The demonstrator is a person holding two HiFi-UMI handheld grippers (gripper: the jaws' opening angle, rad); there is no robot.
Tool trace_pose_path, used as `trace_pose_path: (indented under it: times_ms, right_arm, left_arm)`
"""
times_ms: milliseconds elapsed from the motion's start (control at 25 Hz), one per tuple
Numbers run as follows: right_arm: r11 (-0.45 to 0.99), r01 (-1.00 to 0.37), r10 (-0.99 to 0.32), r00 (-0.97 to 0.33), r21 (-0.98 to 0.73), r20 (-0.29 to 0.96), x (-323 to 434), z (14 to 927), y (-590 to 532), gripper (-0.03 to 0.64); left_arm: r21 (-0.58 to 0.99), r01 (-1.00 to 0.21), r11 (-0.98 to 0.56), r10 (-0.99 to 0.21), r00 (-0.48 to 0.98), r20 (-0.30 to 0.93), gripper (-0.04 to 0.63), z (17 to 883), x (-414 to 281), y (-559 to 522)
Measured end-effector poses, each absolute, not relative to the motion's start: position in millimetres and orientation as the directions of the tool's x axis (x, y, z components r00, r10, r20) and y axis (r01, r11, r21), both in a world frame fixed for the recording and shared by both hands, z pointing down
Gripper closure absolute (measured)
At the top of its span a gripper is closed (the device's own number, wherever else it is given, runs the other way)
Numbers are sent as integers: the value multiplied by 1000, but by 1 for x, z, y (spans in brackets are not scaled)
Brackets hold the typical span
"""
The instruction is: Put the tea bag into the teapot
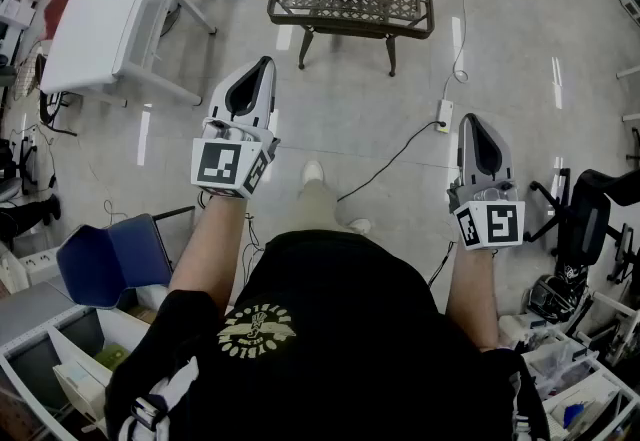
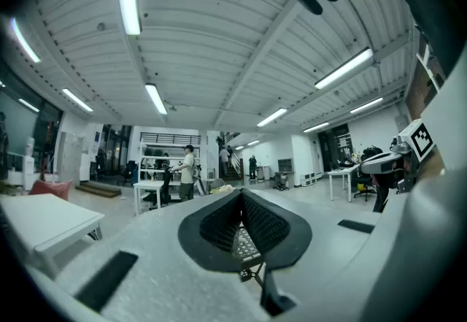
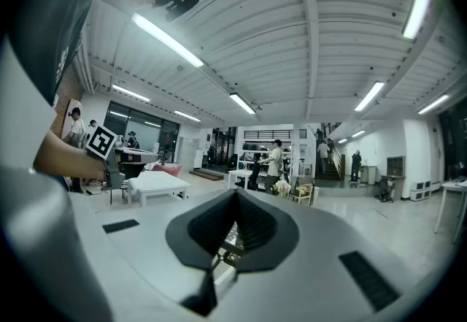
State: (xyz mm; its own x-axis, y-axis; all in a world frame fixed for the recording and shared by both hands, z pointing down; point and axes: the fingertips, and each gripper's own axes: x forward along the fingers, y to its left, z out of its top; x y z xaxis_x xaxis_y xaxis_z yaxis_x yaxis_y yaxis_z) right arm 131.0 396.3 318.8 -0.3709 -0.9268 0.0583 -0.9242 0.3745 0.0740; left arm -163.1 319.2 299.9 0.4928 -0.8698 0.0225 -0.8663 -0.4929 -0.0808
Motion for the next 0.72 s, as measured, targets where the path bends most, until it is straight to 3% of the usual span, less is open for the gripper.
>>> trace_pose_path:
  times_ms: [280,720]
  right_arm:
    - [399,-916,-916,-396,42,71,154,333,422,609]
    - [428,-904,-902,-426,11,64,112,335,383,609]
  left_arm:
    - [-48,-884,-465,-885,463,43,598,312,-145,359]
    - [-46,-870,-492,-869,487,91,598,335,-174,330]
